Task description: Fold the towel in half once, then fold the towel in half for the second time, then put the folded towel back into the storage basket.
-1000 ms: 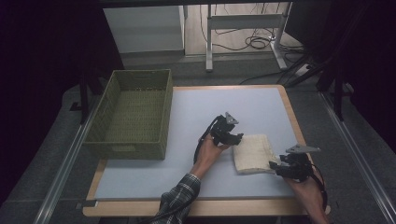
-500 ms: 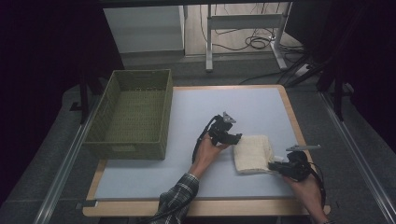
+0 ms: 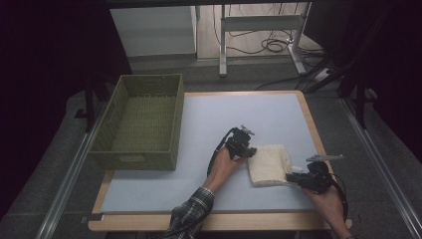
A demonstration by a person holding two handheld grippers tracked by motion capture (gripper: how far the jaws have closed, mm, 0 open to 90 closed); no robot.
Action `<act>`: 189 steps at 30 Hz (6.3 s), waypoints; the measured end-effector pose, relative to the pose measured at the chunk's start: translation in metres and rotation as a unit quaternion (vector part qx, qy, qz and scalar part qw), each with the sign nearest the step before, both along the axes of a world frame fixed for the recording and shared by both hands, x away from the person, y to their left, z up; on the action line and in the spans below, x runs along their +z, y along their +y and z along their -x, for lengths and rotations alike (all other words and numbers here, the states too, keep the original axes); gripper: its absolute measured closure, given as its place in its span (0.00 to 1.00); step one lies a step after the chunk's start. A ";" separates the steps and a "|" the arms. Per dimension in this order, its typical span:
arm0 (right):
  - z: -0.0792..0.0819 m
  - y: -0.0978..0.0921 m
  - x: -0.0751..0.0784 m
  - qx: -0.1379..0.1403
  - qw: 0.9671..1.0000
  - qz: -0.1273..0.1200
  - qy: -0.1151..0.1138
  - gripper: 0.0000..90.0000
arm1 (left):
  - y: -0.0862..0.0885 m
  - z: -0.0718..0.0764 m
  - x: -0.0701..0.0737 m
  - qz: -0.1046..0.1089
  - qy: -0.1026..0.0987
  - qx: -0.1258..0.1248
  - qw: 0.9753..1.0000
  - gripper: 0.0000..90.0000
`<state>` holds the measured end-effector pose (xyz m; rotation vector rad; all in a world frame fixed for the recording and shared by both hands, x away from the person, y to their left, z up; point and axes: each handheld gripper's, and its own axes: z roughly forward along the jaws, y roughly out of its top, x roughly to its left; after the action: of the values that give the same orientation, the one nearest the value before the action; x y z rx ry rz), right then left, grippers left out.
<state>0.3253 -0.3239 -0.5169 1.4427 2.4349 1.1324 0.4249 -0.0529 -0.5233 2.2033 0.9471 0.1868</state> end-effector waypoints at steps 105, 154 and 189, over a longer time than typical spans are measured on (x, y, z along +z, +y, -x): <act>-0.104 0.252 0.138 0.194 0.975 -0.104 -0.039 0.91 | 0.277 0.016 0.170 -0.058 -0.088 0.186 0.977 0.91; -0.100 0.432 0.073 0.180 0.983 -0.030 0.010 0.90 | 0.373 0.005 0.105 -0.085 -0.068 0.280 0.954 0.90; -0.089 0.393 0.102 0.202 0.977 -0.010 -0.068 0.46 | 0.342 -0.008 0.087 -0.063 -0.019 0.259 0.964 0.33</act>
<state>0.4145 0.0688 -0.4148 0.8561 2.6940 1.2776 0.4329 0.2895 -0.4358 2.0091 1.5123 0.5424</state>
